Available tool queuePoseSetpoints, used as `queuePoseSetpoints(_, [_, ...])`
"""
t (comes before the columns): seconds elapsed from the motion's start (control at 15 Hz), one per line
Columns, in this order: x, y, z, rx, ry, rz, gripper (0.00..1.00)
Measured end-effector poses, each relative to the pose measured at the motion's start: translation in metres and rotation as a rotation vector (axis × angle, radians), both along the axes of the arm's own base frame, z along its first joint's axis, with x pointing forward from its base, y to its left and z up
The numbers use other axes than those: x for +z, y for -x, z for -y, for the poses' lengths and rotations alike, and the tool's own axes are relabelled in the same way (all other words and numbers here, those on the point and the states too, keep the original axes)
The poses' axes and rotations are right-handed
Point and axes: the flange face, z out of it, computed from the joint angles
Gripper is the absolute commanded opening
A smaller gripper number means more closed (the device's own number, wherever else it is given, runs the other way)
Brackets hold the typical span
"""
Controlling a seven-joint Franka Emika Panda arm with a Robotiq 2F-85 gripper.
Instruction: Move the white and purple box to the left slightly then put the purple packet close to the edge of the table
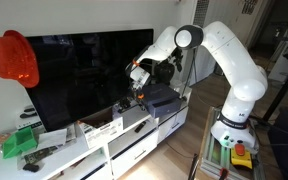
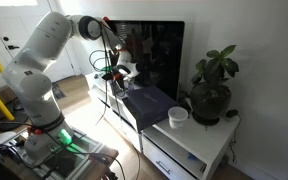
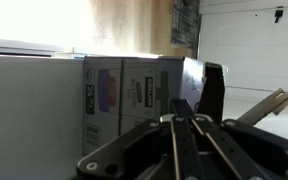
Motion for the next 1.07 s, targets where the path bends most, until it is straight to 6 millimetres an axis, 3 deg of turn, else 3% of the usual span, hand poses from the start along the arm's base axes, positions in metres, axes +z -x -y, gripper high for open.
queuePoseSetpoints(0.67, [0.001, -0.011, -0.024, 0.007, 0.000, -0.026, 0.00])
queuePoseSetpoints(0.73, [0.001, -0.011, -0.025, 0.008, 0.000, -0.025, 0.26])
queuePoseSetpoints(0.8, [0.001, -0.012, -0.025, 0.008, 0.000, -0.024, 0.27])
queuePoseSetpoints(1.07, [0.002, -0.014, -0.028, 0.010, 0.010, -0.017, 0.54])
